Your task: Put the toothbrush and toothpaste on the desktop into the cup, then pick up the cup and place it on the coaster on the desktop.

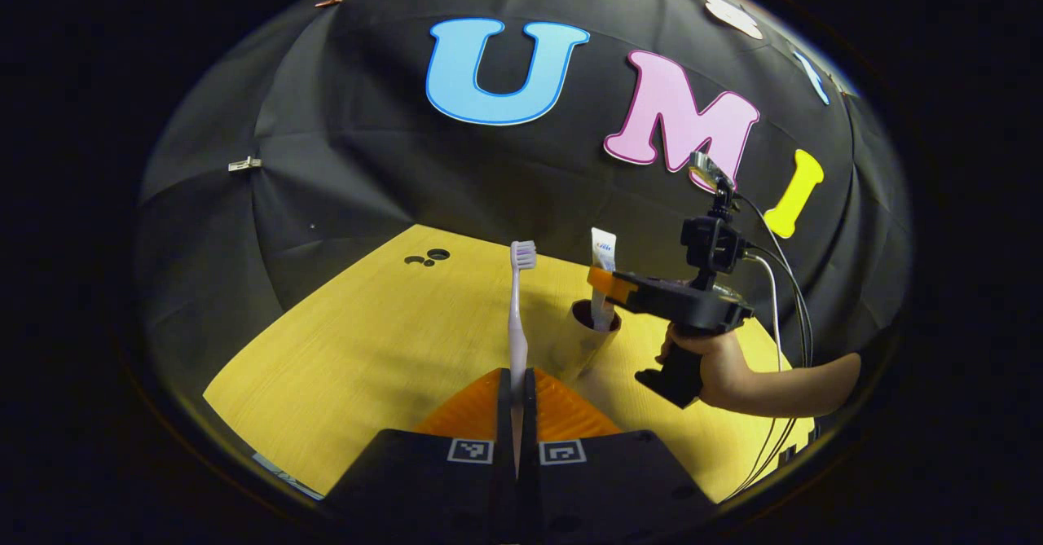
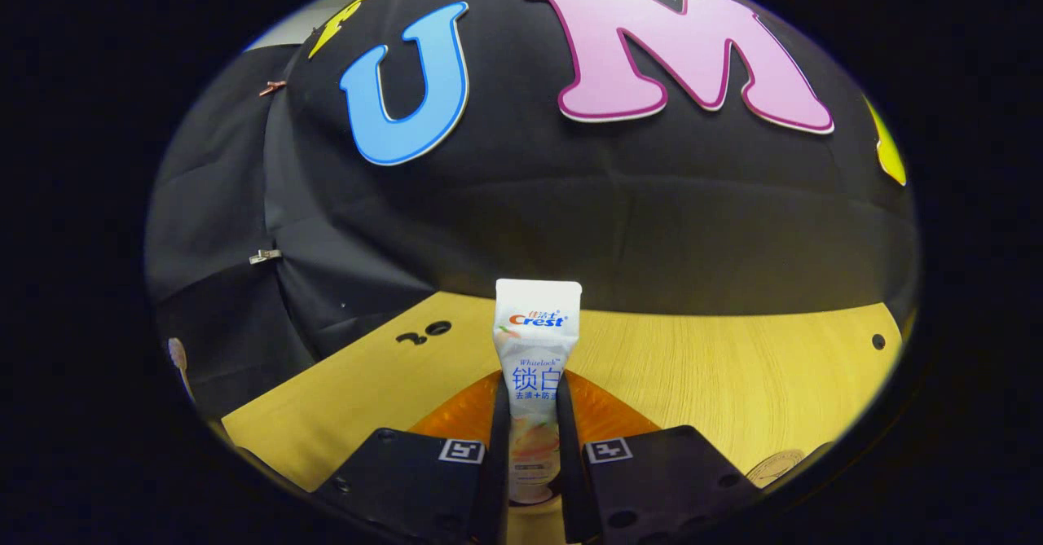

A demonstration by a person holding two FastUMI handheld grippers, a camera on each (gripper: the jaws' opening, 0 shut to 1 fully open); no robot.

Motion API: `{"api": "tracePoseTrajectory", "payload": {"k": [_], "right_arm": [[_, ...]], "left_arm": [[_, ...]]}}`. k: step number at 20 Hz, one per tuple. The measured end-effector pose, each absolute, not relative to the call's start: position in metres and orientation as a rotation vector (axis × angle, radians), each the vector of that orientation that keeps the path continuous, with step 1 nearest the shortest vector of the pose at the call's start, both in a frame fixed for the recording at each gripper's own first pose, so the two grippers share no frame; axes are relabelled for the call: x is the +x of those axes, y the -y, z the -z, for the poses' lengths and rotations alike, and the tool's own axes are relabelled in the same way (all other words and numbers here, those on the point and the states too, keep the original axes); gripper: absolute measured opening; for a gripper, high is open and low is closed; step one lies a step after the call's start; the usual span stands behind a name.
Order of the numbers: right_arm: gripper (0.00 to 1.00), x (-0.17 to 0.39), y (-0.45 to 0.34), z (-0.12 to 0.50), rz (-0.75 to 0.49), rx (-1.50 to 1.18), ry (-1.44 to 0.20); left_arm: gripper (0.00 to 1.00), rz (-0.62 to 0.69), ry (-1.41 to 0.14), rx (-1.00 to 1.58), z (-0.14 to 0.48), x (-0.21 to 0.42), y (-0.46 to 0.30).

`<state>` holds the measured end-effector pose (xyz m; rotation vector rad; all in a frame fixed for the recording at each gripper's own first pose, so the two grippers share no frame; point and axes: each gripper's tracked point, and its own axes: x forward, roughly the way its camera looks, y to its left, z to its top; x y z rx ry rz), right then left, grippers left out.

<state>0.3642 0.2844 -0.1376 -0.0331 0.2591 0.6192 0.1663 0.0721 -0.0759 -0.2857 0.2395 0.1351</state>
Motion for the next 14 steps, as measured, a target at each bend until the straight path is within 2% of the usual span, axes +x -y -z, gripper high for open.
{"api": "tracePoseTrajectory", "payload": {"k": [1,2,3,4,5,6,7,8,9,11,12,13,14], "right_arm": [[0.22,0.359,-0.284,0.145,-0.629,-0.032,-0.282],[0.38,0.353,-0.284,0.153,-0.639,-0.03,-0.305],[0.33,0.349,-0.279,0.158,-0.631,-0.037,-0.323],[0.39,0.344,-0.277,0.157,-0.642,-0.028,-0.322],[0.68,0.34,-0.274,0.153,-0.643,-0.024,-0.315],[0.7,0.337,-0.27,0.147,-0.646,-0.019,-0.31],[0.79,0.334,-0.268,0.14,-0.652,-0.01,-0.309],[0.72,0.33,-0.262,0.134,-0.65,-0.002,-0.308],[0.97,0.328,-0.253,0.127,-0.644,0.009,-0.3],[0.98,0.325,-0.231,0.118,-0.618,0.025,-0.295],[0.84,0.323,-0.217,0.116,-0.6,0.029,-0.297],[0.98,0.322,-0.203,0.114,-0.581,0.03,-0.3],[0.98,0.322,-0.188,0.114,-0.559,0.026,-0.302]], "left_arm": [[0.06,-0.131,-0.24,-0.281,0.076,0.168,-0.07],[0.06,-0.125,-0.245,-0.274,0.078,0.17,-0.066],[0.06,-0.122,-0.248,-0.267,0.078,0.171,-0.064],[0.06,-0.116,-0.251,-0.261,0.08,0.172,-0.061],[0.06,-0.111,-0.253,-0.259,0.08,0.173,-0.058],[0.06,-0.107,-0.251,-0.259,0.081,0.175,-0.055],[0.06,-0.103,-0.247,-0.26,0.079,0.176,-0.053],[0.06,-0.098,-0.239,-0.26,0.077,0.178,-0.05],[0.06,-0.091,-0.229,-0.262,0.073,0.181,-0.047],[0.06,-0.072,-0.194,-0.275,0.062,0.192,-0.041],[0.01,-0.062,-0.171,-0.282,0.054,0.2,-0.039],[0.06,-0.05,-0.146,-0.286,0.047,0.211,-0.038],[0.06,-0.04,-0.122,-0.288,0.038,0.218,-0.035]]}}
